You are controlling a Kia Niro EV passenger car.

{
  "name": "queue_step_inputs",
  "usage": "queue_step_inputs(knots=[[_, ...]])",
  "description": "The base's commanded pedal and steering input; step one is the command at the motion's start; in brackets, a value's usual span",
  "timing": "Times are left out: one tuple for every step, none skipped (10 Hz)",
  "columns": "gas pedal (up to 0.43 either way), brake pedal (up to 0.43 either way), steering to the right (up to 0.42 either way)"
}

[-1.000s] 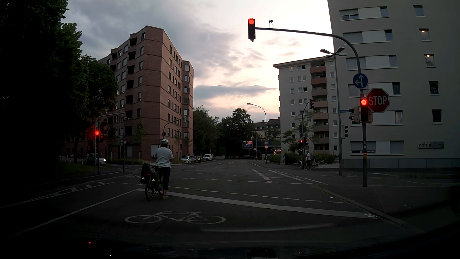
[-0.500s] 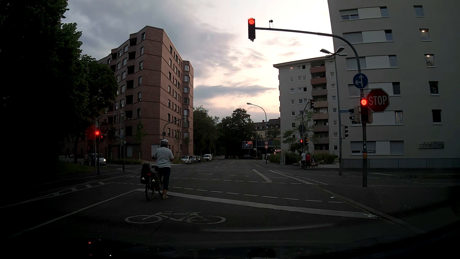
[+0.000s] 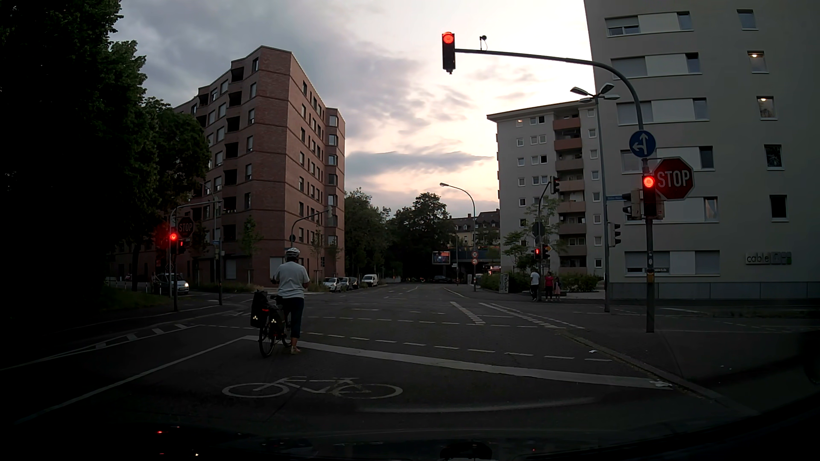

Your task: Follow the waypoints while adhering to traffic rules and regulations

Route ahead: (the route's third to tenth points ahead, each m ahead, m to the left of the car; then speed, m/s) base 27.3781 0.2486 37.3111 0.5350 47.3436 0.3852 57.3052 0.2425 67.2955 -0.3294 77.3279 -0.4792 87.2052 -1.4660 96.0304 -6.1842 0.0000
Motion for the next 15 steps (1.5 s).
queue_step_inputs(knots=[[0.0, 0.22, -0.008], [0.0, 0.22, -0.008], [0.0, 0.22, -0.008], [0.0, 0.22, -0.008], [0.0, 0.22, -0.008], [0.0, 0.22, -0.008], [0.0, 0.22, -0.008], [0.0, 0.22, -0.008], [0.0, 0.22, -0.008], [0.0, 0.22, -0.008], [0.0, 0.22, -0.008], [0.0, 0.22, -0.008], [0.0, 0.22, -0.008], [0.0, 0.22, -0.008], [0.0, 0.22, -0.008]])
